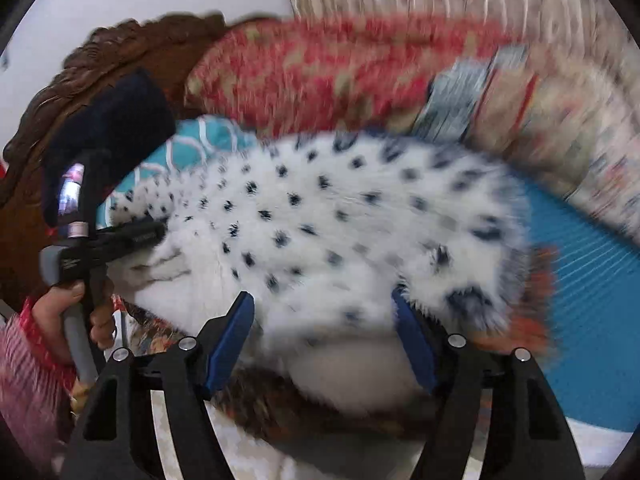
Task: Fold large clothes
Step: 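Lay the folded sweater on the pile and open both grippers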
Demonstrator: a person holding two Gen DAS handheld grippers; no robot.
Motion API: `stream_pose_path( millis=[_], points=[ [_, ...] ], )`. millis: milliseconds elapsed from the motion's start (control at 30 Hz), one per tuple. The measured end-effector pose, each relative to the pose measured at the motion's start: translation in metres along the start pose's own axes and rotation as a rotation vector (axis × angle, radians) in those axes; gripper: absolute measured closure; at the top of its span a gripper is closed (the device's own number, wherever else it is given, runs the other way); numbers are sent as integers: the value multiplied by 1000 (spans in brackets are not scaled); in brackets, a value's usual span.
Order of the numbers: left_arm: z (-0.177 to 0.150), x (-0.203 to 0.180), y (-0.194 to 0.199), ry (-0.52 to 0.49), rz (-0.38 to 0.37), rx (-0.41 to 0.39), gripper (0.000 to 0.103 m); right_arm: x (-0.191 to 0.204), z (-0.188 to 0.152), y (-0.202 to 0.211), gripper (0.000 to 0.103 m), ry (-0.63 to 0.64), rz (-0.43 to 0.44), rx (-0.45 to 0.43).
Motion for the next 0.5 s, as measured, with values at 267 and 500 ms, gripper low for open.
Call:
stream_pose_path(
  millis=[267,500],
  points=[
    [12,-7,113,148,-212,-299,55,-59,31,58,79,-158,-75,-144],
    [-3,-99,59,-92,-226,-79,78,-101,7,3,27,-440,67,12]
  ],
)
Point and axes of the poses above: each gripper's, at about its wrist camera, not at the fingertips, and y roughly against the way its jaws point, x to its left, z to its top, the point moved 1 cm from there along -y, roughly the way its jaws point, and after that the axes turned 8 degrees about y, right-handed, at the moved point
